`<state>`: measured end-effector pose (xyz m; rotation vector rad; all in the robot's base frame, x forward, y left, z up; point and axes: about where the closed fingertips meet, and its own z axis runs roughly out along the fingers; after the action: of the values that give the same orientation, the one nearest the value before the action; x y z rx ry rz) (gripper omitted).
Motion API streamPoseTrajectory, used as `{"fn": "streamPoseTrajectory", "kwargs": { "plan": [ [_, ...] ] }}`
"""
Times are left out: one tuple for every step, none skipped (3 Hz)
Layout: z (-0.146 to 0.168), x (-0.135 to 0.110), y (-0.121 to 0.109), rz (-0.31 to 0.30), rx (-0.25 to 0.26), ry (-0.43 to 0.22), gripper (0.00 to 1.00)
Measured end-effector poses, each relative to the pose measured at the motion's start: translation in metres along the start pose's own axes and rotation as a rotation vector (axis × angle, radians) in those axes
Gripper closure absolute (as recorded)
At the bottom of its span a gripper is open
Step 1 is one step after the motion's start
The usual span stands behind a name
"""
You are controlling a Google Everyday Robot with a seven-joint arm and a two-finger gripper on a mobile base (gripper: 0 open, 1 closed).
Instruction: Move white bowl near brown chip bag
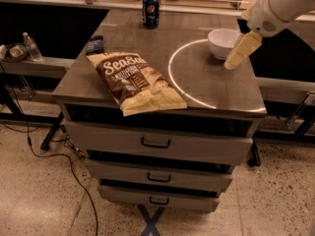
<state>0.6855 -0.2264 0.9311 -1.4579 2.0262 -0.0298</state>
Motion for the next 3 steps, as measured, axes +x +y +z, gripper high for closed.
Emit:
{"fn": "streamPoseTrajectory", "kwargs": {
  "plan": [
    [0.033, 0.008, -0.018, 0.067, -0.001, -0.018, 0.00],
    [0.062, 0.016, -0.026, 0.116, -0.016, -0.016, 0.00],
    [0.086, 0.018, -0.021, 0.145, -0.053, -0.021, 0.24]
  ]
}}
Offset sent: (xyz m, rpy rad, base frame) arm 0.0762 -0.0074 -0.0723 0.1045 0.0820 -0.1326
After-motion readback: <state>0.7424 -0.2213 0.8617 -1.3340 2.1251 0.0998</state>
